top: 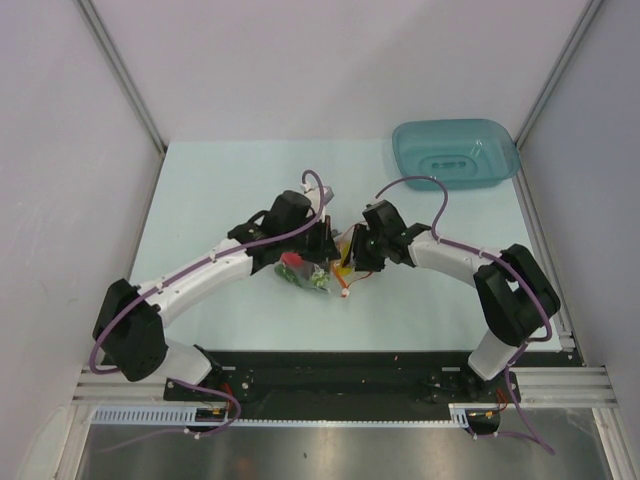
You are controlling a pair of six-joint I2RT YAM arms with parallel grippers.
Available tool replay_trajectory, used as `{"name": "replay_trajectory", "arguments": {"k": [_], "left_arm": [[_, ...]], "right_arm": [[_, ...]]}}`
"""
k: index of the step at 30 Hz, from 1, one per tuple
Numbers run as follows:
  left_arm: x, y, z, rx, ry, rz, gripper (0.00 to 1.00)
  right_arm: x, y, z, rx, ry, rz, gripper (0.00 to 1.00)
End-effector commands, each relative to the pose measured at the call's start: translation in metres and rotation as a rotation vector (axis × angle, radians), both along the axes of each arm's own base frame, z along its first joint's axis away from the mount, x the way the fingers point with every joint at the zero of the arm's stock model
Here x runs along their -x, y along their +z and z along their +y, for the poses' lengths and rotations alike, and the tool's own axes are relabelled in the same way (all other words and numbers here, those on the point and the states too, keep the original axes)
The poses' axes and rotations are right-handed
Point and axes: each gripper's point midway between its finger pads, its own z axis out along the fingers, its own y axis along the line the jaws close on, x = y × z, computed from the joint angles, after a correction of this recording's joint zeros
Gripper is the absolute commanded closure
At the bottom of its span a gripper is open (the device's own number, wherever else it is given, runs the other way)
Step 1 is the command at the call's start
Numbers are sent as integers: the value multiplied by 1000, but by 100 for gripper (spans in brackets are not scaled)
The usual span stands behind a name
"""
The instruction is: Open the zip-top bag and remove the fake food
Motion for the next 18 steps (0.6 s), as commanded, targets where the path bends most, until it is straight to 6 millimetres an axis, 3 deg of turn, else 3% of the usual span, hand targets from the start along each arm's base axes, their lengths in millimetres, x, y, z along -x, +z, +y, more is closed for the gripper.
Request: {"name": "replay_trajectory", "arguments": {"k": [1,9,10,18], "left_arm": [[4,17,0,45,-25,-46,100],[12,12,1,58,-29,-22,100],[13,11,0,58,-28,-16,100],[14,6,-2,53,-33,-8,100]], "right_arm": [[-14,30,19,-104,-6,-91,52],[-28,30,23,-120,-91,-120,46],[-31,31,24,-123,-102,-129,40],[-30,13,13,-39,-144,-116,35]]}}
